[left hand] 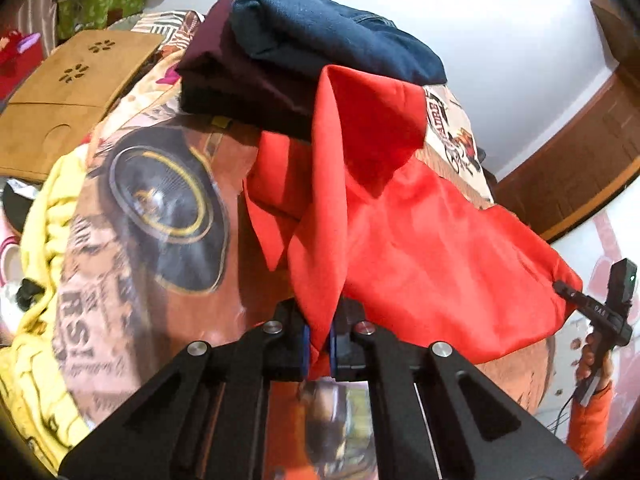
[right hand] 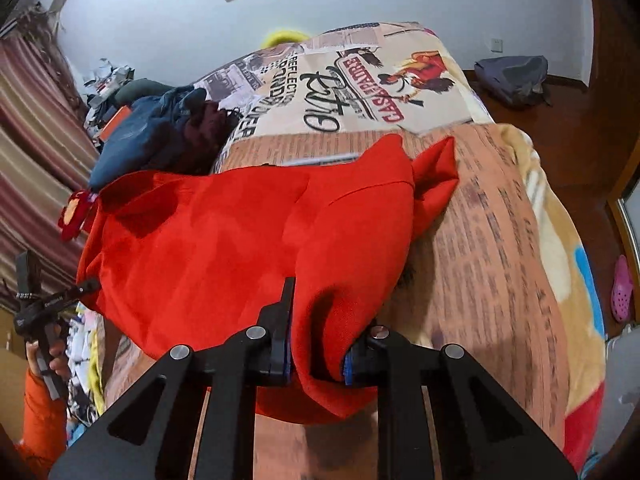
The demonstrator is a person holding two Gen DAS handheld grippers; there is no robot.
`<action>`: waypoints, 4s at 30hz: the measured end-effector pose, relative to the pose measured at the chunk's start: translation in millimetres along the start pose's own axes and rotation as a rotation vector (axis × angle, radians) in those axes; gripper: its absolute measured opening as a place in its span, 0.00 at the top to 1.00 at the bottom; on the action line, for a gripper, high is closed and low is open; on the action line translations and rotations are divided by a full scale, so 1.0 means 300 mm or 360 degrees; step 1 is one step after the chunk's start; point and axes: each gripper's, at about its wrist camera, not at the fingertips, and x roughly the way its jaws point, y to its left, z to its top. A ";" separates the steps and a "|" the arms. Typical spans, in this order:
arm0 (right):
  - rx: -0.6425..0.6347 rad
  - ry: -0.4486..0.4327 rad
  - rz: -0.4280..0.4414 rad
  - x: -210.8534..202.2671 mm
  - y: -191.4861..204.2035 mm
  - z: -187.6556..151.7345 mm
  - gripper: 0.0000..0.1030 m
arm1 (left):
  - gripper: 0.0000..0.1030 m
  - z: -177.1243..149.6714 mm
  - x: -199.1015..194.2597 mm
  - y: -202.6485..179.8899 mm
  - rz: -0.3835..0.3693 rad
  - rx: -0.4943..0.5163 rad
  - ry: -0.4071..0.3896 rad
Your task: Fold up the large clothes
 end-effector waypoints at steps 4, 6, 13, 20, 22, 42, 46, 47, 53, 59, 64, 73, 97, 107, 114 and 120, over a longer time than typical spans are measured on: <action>0.0020 -0.0022 -0.0043 -0.031 -0.025 -0.054 0.84 | 0.95 -0.082 0.008 0.016 0.0061 0.0065 0.0079; 0.0024 -0.0034 -0.0076 -0.036 -0.033 -0.067 0.81 | 0.92 -0.111 0.030 0.026 0.0128 0.0080 0.0127; 0.0008 -0.0101 -0.0251 -0.076 -0.057 -0.104 0.69 | 0.72 -0.122 0.068 0.072 0.0433 0.0142 0.0127; -0.0044 -0.0192 -0.0491 -0.135 -0.051 -0.101 0.53 | 0.54 -0.102 -0.030 0.026 0.0641 0.0288 -0.0048; -0.0058 -0.0215 -0.0555 -0.152 -0.043 -0.097 0.53 | 0.54 -0.077 -0.051 0.033 0.0583 0.0234 -0.0060; -0.0545 -0.0114 -0.0095 0.065 0.419 -0.059 0.38 | 0.50 -0.076 -0.015 -0.362 0.0187 0.0410 -0.0137; -0.0568 0.0014 -0.0093 0.149 0.432 -0.089 0.38 | 0.50 -0.114 0.043 -0.347 0.0188 0.0340 -0.0038; -0.0571 0.0044 -0.0100 0.169 0.429 -0.098 0.38 | 0.50 -0.128 0.050 -0.335 0.0188 0.0316 -0.0026; -0.0577 0.0122 -0.0129 0.227 0.409 -0.144 0.34 | 0.50 -0.209 0.066 -0.256 0.0220 0.0166 0.0026; -0.0653 0.0096 -0.0162 0.226 0.432 -0.165 0.29 | 0.47 -0.264 0.035 -0.133 0.0126 -0.0075 0.0116; -0.0639 0.0081 -0.0158 0.233 0.431 -0.166 0.26 | 0.46 -0.300 0.045 -0.071 -0.0145 -0.0280 0.0206; -0.0678 0.0076 -0.0188 0.239 0.444 -0.173 0.23 | 0.35 -0.290 0.121 0.045 -0.0568 -0.0715 0.0170; -0.0667 0.0154 -0.0160 0.209 0.473 -0.128 0.23 | 0.92 -0.076 0.091 0.016 -0.0136 -0.0437 -0.0143; -0.0746 0.0147 -0.0058 0.262 0.591 -0.049 0.23 | 0.94 0.007 -0.243 -0.119 0.0132 -0.0109 -0.0538; -0.0689 0.0410 0.0284 0.407 0.660 -0.131 0.23 | 0.95 0.080 -0.321 -0.277 0.0141 0.0075 -0.0665; -0.0590 0.0313 0.0255 0.303 0.566 -0.087 0.23 | 0.95 0.089 -0.261 -0.455 0.0090 0.0261 -0.0634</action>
